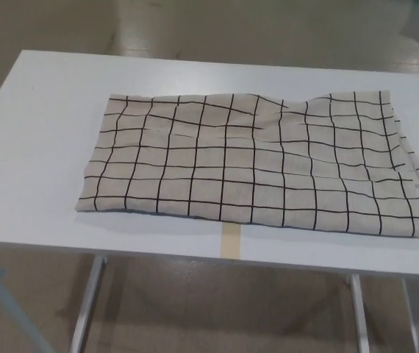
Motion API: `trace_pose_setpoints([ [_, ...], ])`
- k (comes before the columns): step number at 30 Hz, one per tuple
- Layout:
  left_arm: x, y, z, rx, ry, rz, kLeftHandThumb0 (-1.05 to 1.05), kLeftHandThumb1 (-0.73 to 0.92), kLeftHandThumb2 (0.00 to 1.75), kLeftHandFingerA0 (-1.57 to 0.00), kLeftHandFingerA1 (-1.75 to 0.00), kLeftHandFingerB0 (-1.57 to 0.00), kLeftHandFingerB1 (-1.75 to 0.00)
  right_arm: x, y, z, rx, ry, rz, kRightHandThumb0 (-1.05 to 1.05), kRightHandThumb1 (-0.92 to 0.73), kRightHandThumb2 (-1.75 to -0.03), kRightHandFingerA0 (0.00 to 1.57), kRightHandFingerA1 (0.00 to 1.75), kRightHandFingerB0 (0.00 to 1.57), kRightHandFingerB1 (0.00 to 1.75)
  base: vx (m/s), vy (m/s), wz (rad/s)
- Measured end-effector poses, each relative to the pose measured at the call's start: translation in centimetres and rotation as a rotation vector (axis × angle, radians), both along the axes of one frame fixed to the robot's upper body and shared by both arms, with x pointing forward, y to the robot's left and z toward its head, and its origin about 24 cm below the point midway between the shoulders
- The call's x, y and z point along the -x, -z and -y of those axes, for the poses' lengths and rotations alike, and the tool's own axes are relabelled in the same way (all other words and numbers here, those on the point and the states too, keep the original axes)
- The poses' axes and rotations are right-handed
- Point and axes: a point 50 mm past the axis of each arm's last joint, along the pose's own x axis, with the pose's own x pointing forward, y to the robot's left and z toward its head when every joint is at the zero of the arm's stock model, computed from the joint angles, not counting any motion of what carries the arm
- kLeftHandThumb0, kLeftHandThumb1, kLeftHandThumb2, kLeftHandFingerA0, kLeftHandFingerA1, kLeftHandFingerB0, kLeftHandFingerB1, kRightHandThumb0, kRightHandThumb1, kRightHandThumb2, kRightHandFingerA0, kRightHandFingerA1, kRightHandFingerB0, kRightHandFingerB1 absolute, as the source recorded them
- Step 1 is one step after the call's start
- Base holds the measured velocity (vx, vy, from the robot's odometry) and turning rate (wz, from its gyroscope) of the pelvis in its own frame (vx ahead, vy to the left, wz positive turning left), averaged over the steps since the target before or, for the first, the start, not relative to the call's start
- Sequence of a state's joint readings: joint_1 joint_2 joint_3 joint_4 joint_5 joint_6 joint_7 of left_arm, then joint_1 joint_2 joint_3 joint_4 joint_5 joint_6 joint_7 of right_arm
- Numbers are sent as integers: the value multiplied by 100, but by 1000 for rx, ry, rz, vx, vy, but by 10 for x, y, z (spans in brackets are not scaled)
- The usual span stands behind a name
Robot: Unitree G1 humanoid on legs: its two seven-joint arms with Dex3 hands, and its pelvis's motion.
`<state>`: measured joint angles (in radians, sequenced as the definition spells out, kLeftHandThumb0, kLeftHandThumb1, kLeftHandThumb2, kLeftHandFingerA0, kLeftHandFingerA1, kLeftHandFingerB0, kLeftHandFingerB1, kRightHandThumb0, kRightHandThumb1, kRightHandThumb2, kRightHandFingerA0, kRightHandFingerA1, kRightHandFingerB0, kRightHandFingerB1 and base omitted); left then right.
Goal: Use the left hand to fold a white towel with checkered patterns in half.
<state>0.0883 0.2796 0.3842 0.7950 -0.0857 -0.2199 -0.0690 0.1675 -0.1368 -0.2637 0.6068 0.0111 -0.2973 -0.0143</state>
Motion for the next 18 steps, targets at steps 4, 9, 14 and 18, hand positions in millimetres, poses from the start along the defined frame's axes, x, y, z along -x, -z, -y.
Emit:
trace_pose_setpoints([
  [4, -2, -7, -11, -6, 26, 38, -51, 33, 73, 0, -18, -2, -18, 0, -11, 13, -5, 78, 77, -31, -77, -63, 26, 37, 24, 33, 0, 0, 0],
  [9, 4, -13, -20, -12, 86, 52, -62, 39, 75, 0, -2, 0, 0, 6, -15, 17, -35, 134, 117, -37, -72, -74, 18, 41, 18, 38, 0, 0, 0],
  [14, 9, -37, -24, -100, 170, 139, -69, 43, 53, 0, 0, 0, 0, 17, -16, 2, -67, 116, 133, -31, -78, -63, 18, 36, 20, 33, 0, 0, 0],
  [18, 9, -50, -19, -138, 204, 200, -69, 41, 78, 0, -6, 0, 0, 21, -13, -7, -88, 98, 119, -35, -77, -63, 21, 37, 17, 32, 0, 0, 0],
])
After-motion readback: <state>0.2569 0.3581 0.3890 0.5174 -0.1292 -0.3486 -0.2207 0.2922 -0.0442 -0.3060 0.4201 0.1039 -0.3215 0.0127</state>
